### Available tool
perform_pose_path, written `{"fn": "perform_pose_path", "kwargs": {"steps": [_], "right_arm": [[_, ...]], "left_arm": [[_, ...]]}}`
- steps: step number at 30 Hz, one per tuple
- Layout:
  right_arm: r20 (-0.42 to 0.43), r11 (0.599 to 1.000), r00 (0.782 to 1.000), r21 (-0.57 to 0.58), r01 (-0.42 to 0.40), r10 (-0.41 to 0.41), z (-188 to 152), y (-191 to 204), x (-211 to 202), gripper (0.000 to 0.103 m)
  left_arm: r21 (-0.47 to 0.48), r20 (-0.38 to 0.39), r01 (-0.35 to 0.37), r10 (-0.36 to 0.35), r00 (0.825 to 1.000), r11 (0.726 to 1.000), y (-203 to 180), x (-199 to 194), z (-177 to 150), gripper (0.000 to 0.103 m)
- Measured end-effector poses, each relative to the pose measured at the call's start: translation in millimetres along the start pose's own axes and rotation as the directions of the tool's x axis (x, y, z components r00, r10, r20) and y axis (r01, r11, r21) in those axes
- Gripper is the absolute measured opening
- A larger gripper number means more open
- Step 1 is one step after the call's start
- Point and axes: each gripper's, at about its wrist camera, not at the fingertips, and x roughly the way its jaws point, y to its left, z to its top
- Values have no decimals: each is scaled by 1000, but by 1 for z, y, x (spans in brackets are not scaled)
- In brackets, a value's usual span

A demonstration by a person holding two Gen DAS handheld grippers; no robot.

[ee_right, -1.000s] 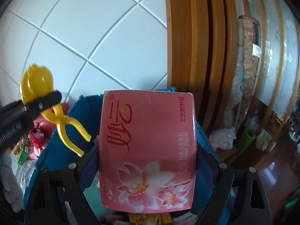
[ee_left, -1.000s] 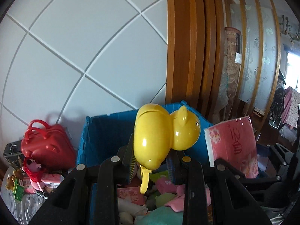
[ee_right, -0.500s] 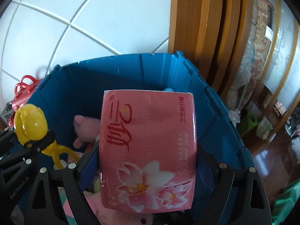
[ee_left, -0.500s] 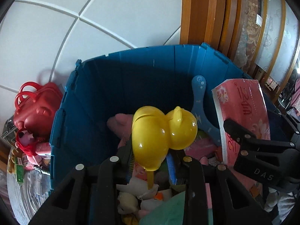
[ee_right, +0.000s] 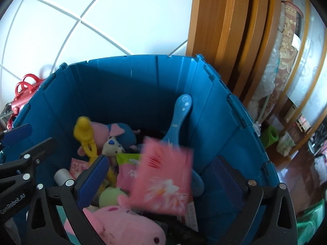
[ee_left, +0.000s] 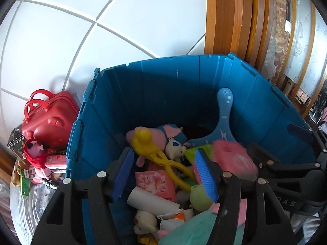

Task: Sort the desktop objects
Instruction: 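Move both grippers back over the remaining items on the bed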

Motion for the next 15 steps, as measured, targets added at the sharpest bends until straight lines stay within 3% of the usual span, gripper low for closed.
{"fn": "perform_pose_path", "kwargs": {"steps": [15], "right_arm": [[-35,1000,999,-2,1,-1,1,0,5,103]], "left_arm": [[13,-16,2,-2,1000,1000,1,3,-2,62]]}}
